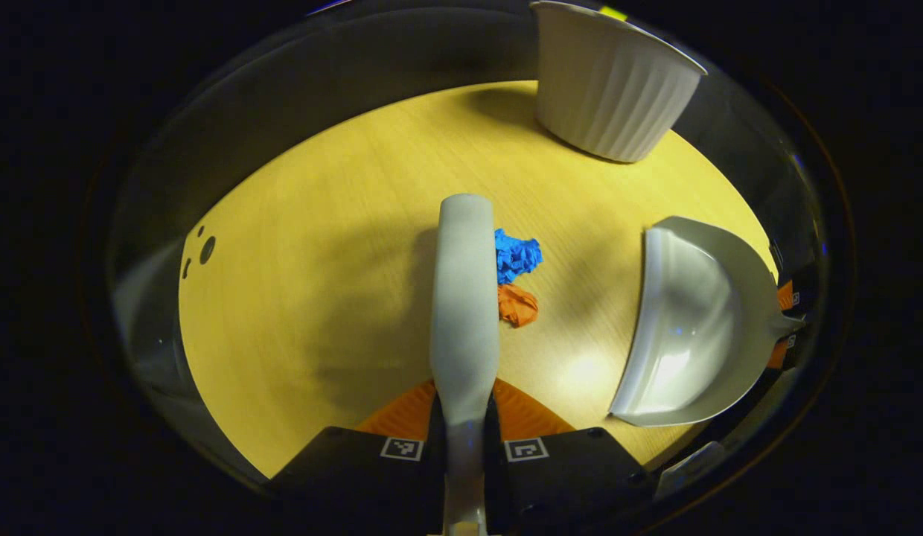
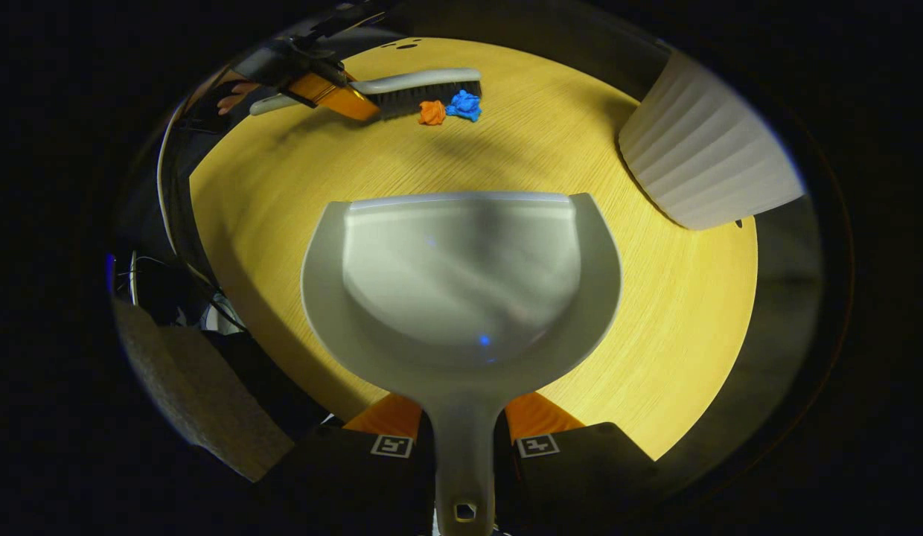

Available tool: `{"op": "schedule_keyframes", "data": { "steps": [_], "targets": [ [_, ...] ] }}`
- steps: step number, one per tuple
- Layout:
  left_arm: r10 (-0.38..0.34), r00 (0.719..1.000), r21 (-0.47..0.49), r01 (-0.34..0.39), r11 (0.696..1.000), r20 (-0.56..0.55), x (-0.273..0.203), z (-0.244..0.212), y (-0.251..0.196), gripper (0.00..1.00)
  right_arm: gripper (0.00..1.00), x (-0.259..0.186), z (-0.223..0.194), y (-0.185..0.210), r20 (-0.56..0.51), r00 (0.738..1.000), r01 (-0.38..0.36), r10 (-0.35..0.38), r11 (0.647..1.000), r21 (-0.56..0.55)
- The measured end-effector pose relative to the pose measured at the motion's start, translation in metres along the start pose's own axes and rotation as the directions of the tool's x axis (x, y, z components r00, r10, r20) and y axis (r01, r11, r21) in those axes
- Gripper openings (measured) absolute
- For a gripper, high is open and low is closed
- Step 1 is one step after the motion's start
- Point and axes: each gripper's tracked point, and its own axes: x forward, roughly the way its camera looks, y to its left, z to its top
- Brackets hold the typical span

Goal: Pick up the small broom and dustpan from the desktop, sweep the trash into the dustpan with the broom, and then empty the trash into the garbage bin.

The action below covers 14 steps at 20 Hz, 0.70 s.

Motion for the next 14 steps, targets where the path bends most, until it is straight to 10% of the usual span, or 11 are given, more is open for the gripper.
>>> {"op": "schedule_keyframes", "data": {
  "steps": [14],
  "targets": [
    [-0.263, 0.964, 0.06, 0.265, 0.962, -0.045, -0.029, -0.008, -0.113, 0.25, 0.36, 0.007, -0.008, 0.004, 0.05, 0.999, -0.019, 0.018, 0.999, 0.036]
  ]
}}
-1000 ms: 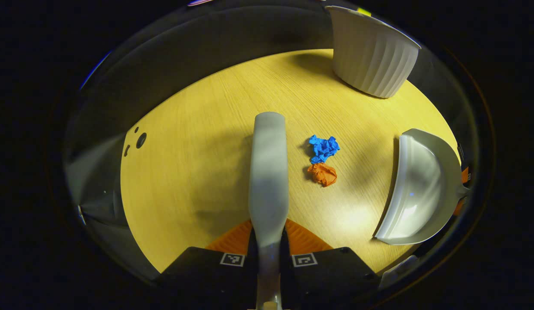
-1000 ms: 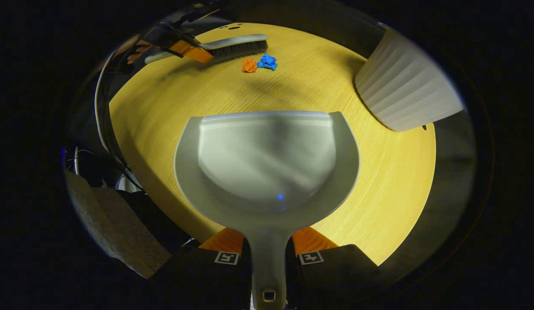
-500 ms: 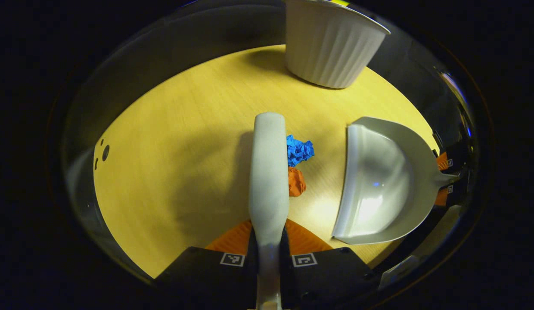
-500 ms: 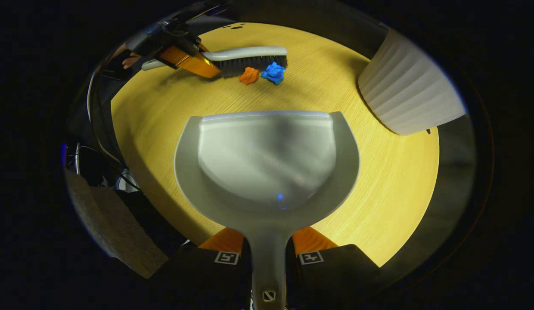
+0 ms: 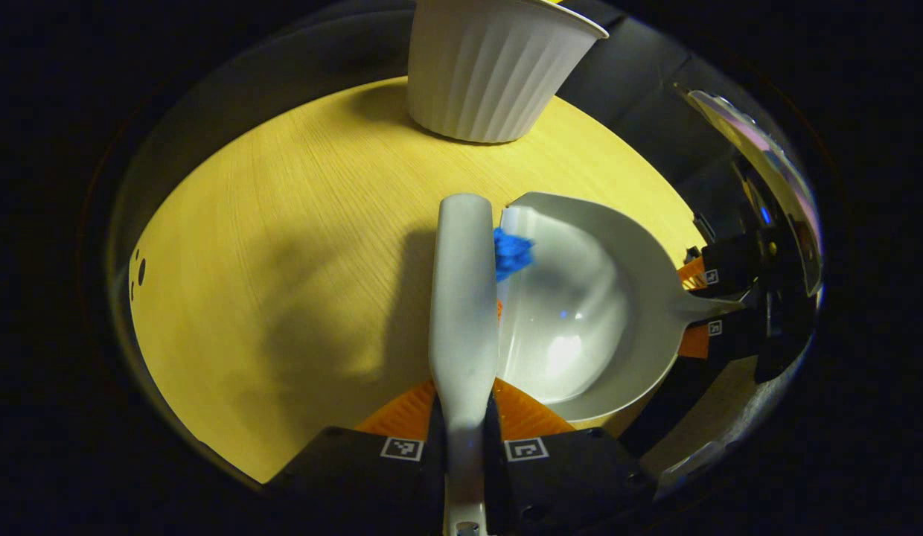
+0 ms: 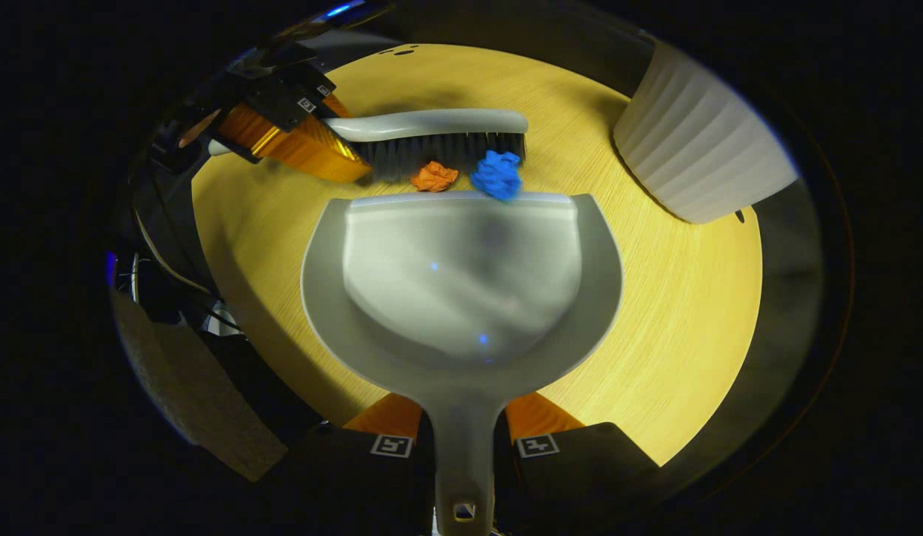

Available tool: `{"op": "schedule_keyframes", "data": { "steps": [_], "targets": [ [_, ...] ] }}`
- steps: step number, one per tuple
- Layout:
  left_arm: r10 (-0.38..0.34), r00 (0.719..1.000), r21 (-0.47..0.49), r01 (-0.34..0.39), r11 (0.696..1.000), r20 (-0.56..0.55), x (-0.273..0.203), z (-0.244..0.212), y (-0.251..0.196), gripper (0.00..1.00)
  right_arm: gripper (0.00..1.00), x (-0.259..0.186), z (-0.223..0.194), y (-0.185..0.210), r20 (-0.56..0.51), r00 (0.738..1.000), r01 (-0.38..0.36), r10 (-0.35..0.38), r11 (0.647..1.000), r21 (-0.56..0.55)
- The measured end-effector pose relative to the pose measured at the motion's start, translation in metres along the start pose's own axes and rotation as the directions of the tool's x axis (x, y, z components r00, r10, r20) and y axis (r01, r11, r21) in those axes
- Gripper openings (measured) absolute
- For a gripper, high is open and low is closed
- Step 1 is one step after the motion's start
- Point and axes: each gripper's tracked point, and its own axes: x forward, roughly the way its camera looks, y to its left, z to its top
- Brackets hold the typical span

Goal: Pick up the small broom and dustpan from the desktop, sweep the trash into the dustpan with the broom, and then empty the trash into the garbage bin.

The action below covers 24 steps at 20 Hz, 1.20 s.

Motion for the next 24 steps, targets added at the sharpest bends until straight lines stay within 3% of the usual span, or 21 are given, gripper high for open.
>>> {"op": "schedule_keyframes", "data": {
  "steps": [3, 4, 5, 7, 12, 16, 21, 24],
  "targets": [
    [-0.037, 0.999, -0.001, 0.037, 0.999, -0.007, -0.005, -0.005, -0.014, 0.25, 0.39, 0.002, -0.004, 0.0, 0.01, 1.0, 0.002, -0.002, 1.0, 0.003],
    [-0.052, 0.999, -0.014, 0.052, 0.999, -0.008, -0.007, -0.006, -0.019, 0.25, 0.39, 0.002, -0.004, 0.0, 0.011, 1.0, 0.003, -0.003, 1.0, 0.005],
    [-0.076, 0.997, -0.038, 0.076, 0.996, -0.006, -0.009, -0.007, -0.026, 0.25, 0.32, 0.004, -0.005, -0.001, 0.013, 1.0, 0.005, -0.005, 1.0, 0.005],
    [-0.117, 0.993, -0.085, 0.117, 0.989, 0.009, -0.016, -0.007, -0.037, 0.25, 0.36, 0.005, -0.006, -0.001, 0.016, 1.0, 0.006, -0.006, 1.0, 0.005],
    [-0.103, 0.994, -0.106, 0.107, 0.989, 0.043, -0.041, -0.004, -0.035, 0.25, 0.35, 0.007, -0.007, -0.002, 0.013, 1.0, 0.011, -0.011, 1.0, 0.007],
    [-0.018, 0.997, -0.103, 0.025, 0.994, 0.075, -0.045, 0.002, -0.009, 0.24, 0.36, 0.007, -0.008, -0.002, 0.013, 1.0, 0.012, -0.012, 1.0, 0.01],
    [0.171, 0.984, -0.069, -0.167, 0.983, 0.056, -0.024, 0.0, 0.053, 0.25, 0.36, 0.007, -0.007, -0.001, 0.012, 1.0, 0.011, -0.011, 1.0, 0.013],
    [0.186, 0.982, -0.038, -0.185, 0.982, 0.016, -0.006, -0.007, 0.058, 0.25, 0.36, 0.007, -0.006, -0.001, 0.011, 1.0, 0.01, -0.01, 1.0, 0.015]
  ]
}}
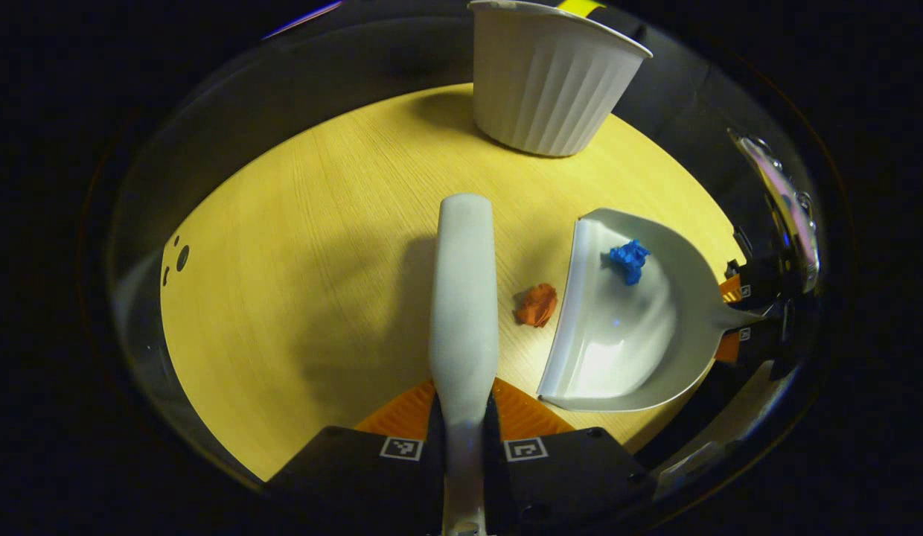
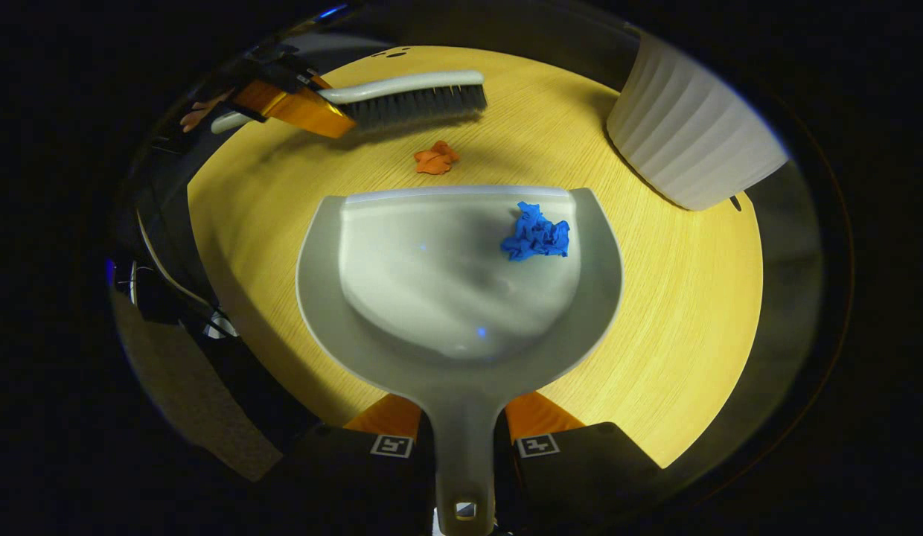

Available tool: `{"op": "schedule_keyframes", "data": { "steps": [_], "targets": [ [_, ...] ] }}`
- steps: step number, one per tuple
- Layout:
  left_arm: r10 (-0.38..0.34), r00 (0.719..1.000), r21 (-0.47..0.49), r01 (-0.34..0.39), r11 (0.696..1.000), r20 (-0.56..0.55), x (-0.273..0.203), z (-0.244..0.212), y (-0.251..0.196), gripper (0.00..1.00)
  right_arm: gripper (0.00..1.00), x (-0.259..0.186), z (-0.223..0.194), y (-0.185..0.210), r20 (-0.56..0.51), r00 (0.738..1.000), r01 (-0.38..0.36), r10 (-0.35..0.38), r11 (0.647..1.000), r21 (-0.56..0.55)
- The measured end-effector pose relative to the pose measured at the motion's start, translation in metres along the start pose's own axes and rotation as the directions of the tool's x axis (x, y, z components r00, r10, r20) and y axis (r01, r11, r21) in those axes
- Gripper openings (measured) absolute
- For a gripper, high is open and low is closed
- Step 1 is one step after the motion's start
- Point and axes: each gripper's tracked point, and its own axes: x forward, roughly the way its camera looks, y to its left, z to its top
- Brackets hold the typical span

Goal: Pick up the small broom and dustpan from the desktop, sweep the trash into the dustpan with the broom, and then empty the trash into the garbage bin.

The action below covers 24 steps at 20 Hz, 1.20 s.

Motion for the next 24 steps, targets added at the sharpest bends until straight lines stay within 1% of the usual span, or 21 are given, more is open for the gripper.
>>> {"op": "schedule_keyframes", "data": {
  "steps": [3, 4, 5, 7, 8, 11, 12, 13, 14, 15, 16, 18, 22, 23, 24],
  "targets": [
    [-0.012, 1.0, 0.04, 0.013, 0.999, -0.02, 0.006, -0.006, -0.007, 0.25, 0.36, -0.001, -0.001, 0.0, -0.003, 1.0, -0.001, 0.001, 1.0, 0.001],
    [-0.02, 1.0, 0.055, 0.021, 0.998, -0.02, 0.006, -0.006, -0.011, 0.25, 0.39, -0.001, -0.001, 0.0, -0.003, 1.0, -0.002, 0.002, 1.0, 0.002],
    [-0.028, 0.999, 0.068, 0.03, 0.997, -0.023, 0.007, -0.007, -0.017, 0.25, 0.35, -0.001, 0.0, 0.0, -0.004, 1.0, -0.002, 0.002, 1.0, 0.001],
    [-0.049, 0.998, 0.09, 0.052, 0.995, -0.033, 0.006, -0.009, -0.028, 0.25, 0.36, -0.001, -0.001, 0.0, -0.004, 1.0, -0.001, 0.001, 1.0, 0.0],
    [-0.068, 0.997, 0.097, 0.071, 0.993, -0.04, 0.004, -0.01, -0.036, 0.27, 0.35, -0.001, -0.001, 0.0, -0.005, 1.0, -0.001, 0.001, 1.0, -0.001],
    [-0.144, 0.986, 0.111, 0.152, 0.982, -0.078, -0.005, -0.014, -0.061, 0.25, 0.36, 0.0, -0.001, 0.0, -0.002, 1.0, -0.001, 0.001, 1.0, 0.0],
    [-0.166, 0.982, 0.112, 0.176, 0.978, -0.088, -0.008, -0.016, -0.068, 0.25, 0.39, 0.0, -0.001, 0.0, -0.001, 1.0, -0.002, 0.002, 1.0, 0.003],
    [-0.188, 0.977, 0.11, 0.198, 0.974, -0.096, -0.011, -0.018, -0.075, 0.25, 0.39, 0.0, -0.001, 0.0, 0.0, 1.0, -0.002, 0.002, 1.0, 0.004],
    [-0.205, 0.974, 0.106, 0.215, 0.971, -0.098, -0.015, -0.018, -0.08, 0.25, 0.36, 0.001, 0.0, 0.0, 0.003, 1.0, -0.002, 0.002, 1.0, 0.004],
    [-0.208, 0.973, 0.102, 0.218, 0.971, -0.097, -0.017, -0.017, -0.08, 0.25, 0.39, 0.0, 0.0, 0.0, 0.007, 1.0, -0.001, 0.001, 1.0, 0.005],
    [-0.195, 0.976, 0.098, 0.204, 0.974, -0.093, -0.017, -0.017, -0.078, 0.25, 0.36, 0.0, 0.001, 0.0, 0.016, 1.0, 0.0, 0.0, 1.0, 0.008],
    [-0.161, 0.984, 0.07, 0.166, 0.984, -0.07, -0.019, -0.014, -0.068, 0.25, 0.36, -0.001, 0.0, -0.002, 0.029, 1.0, 0.01, -0.01, 1.0, 0.016],
    [-0.09, 0.996, -0.032, 0.09, 0.995, 0.01, -0.038, -0.013, -0.027, 0.24, 0.36, -0.014, 0.004, -0.005, 0.041, 0.998, 0.051, -0.054, 0.997, 0.059],
    [-0.068, 0.997, -0.056, 0.069, 0.996, 0.02, -0.046, -0.015, -0.016, 0.25, 0.39, -0.017, 0.004, -0.004, 0.047, 0.997, 0.062, -0.065, 0.995, 0.075],
    [-0.054, 0.998, -0.083, 0.055, 0.995, 0.024, -0.05, -0.017, -0.008, 0.25, 0.39, -0.024, 0.004, -0.005, 0.055, 0.996, 0.071, -0.077, 0.993, 0.094]
  ]
}}
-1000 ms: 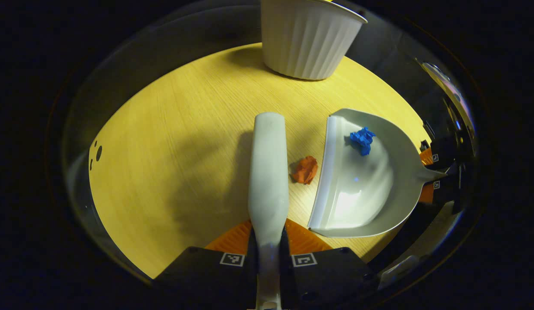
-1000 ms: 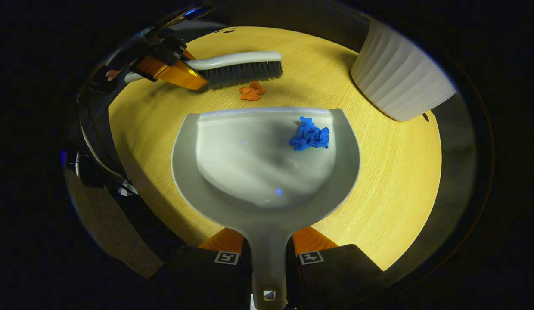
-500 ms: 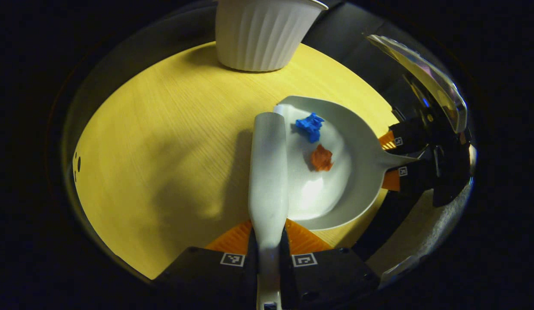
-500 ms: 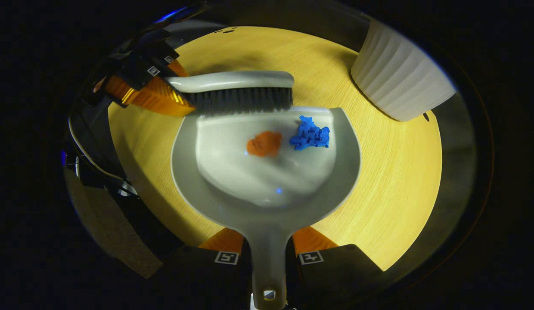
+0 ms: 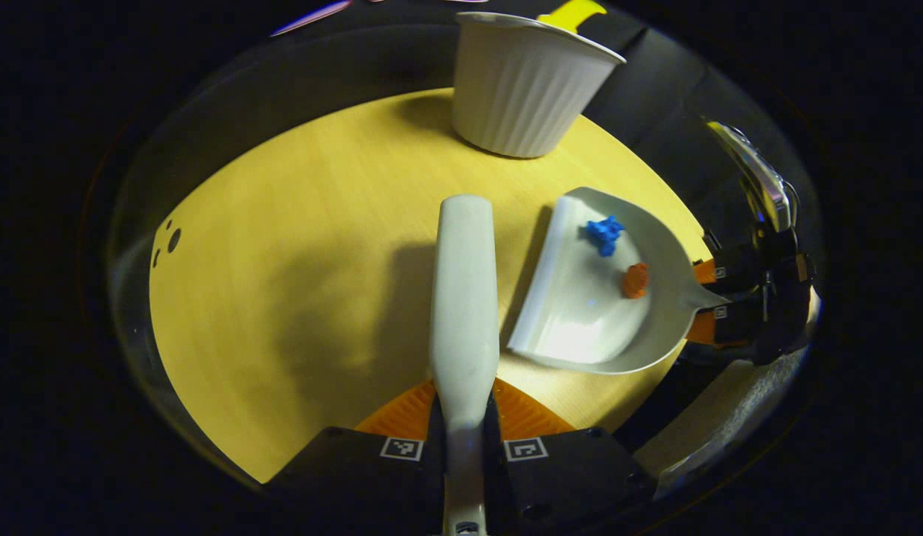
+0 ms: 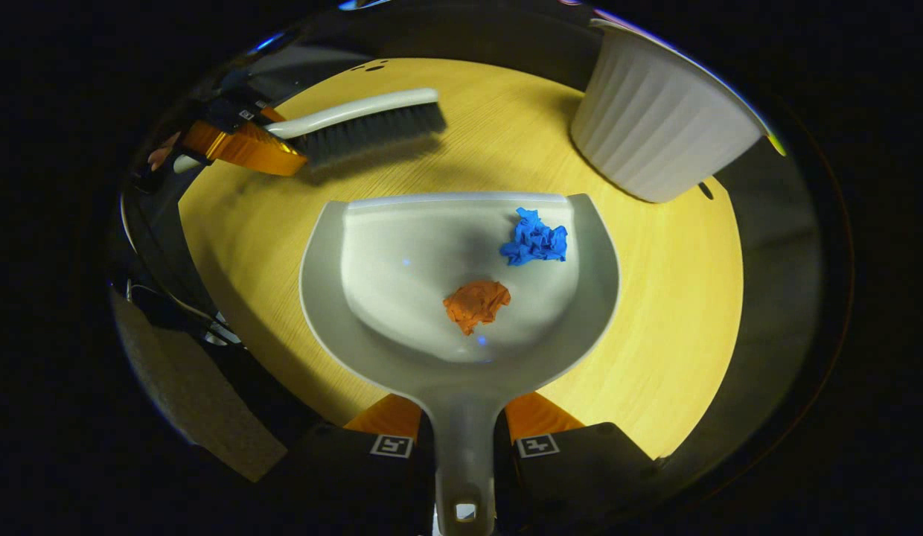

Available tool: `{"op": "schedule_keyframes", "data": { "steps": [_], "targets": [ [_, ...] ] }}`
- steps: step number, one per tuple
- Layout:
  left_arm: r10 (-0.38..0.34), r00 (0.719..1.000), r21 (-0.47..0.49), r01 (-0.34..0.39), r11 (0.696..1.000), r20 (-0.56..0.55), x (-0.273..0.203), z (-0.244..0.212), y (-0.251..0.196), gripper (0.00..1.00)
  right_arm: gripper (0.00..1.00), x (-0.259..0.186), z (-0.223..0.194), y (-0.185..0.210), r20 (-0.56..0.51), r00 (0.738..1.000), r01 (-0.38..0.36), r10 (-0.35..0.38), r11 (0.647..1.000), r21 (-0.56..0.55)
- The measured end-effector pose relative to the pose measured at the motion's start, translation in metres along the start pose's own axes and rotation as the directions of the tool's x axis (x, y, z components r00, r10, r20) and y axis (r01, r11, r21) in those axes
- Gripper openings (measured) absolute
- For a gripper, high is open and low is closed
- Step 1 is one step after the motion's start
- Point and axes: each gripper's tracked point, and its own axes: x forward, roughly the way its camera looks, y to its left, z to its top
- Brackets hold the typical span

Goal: Pick up the small broom and dustpan from the desktop, sweep the trash into the dustpan with the broom, and then empty the trash into the garbage bin.

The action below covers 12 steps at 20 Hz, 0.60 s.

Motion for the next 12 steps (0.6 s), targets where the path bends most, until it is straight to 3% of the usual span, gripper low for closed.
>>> {"op": "schedule_keyframes", "data": {
  "steps": [4, 6, 8, 10, 12],
  "targets": [
    [0.018, 1.0, -0.079, -0.018, 0.997, 0.009, -0.005, -0.016, 0.024, 0.25, 0.35, -0.02, 0.005, -0.015, -0.018, 0.998, 0.069, -0.068, 0.994, 0.085],
    [0.028, 1.0, -0.089, -0.027, 0.996, 0.01, 0.0, -0.022, 0.03, 0.25, 0.39, -0.036, 0.008, -0.026, -0.033, 0.994, 0.107, -0.103, 0.984, 0.141],
    [0.038, 0.999, -0.086, -0.037, 0.996, 0.01, 0.002, -0.024, 0.029, 0.24, 0.36, -0.056, 0.018, -0.034, -0.012, 0.991, 0.13, -0.13, 0.969, 0.21],
    [0.017, 1.0, -0.089, -0.016, 0.996, 0.015, 0.004, -0.028, 0.027, 0.25, 0.39, -0.074, 0.031, -0.04, 0.009, 0.986, 0.157, -0.165, 0.951, 0.268],
    [0.011, 1.0, -0.088, -0.01, 0.996, 0.012, 0.006, -0.035, 0.034, 0.25, 0.35, -0.086, 0.049, -0.048, 0.028, 0.976, 0.197, -0.214, 0.937, 0.288]
  ]
}}
